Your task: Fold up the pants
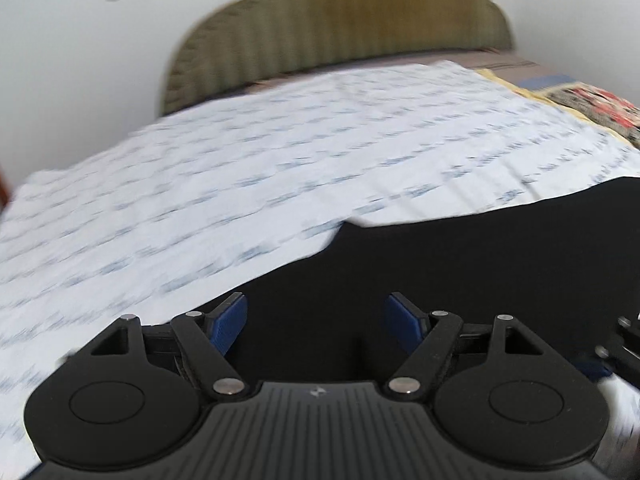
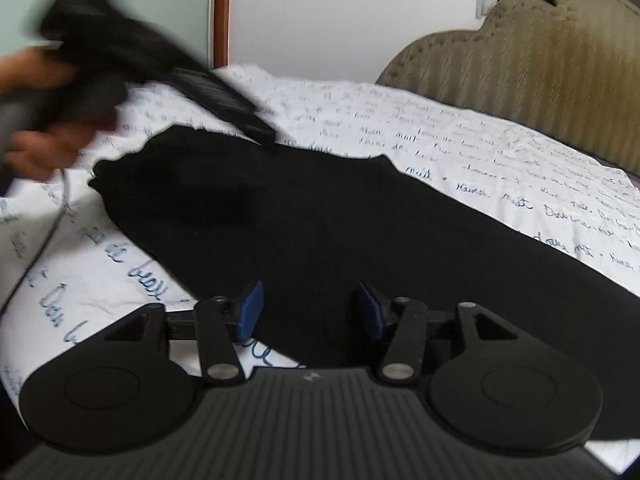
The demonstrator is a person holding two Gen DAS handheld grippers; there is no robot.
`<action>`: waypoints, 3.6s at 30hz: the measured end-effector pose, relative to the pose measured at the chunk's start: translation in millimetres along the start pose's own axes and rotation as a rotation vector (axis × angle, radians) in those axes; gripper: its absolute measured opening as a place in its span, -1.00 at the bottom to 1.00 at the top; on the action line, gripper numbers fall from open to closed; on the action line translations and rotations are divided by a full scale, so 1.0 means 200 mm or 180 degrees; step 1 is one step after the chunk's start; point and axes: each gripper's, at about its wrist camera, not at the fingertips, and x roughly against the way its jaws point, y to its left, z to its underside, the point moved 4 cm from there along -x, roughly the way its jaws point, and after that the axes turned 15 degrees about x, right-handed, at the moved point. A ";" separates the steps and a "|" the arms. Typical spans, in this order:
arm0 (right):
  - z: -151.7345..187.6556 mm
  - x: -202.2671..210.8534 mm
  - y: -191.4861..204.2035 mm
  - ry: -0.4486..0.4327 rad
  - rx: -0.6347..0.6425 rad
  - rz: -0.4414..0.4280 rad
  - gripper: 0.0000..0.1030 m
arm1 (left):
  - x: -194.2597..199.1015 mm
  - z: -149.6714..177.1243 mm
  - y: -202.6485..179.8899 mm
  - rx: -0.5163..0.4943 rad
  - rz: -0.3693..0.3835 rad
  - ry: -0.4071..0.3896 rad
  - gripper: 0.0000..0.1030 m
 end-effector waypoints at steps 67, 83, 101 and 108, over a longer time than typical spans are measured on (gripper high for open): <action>1.51 0.87 -1.62 -0.0997 -0.4379 0.1818 -0.26 | -0.29 0.37 -1.10 -0.0560 0.0834 -0.0289 0.91; 0.83 0.79 -1.55 -0.0373 -0.2317 0.2630 -0.80 | -0.06 0.20 -0.75 -0.0396 0.0045 -0.0591 0.91; 0.11 -0.05 -0.32 0.0040 0.0125 0.0948 -0.80 | 0.05 0.18 -0.32 -0.0288 -0.0819 -0.0765 0.91; 0.10 -0.12 -0.19 0.0200 0.0300 0.0778 -0.65 | 0.05 0.17 -0.18 -0.0142 -0.0929 -0.0697 0.91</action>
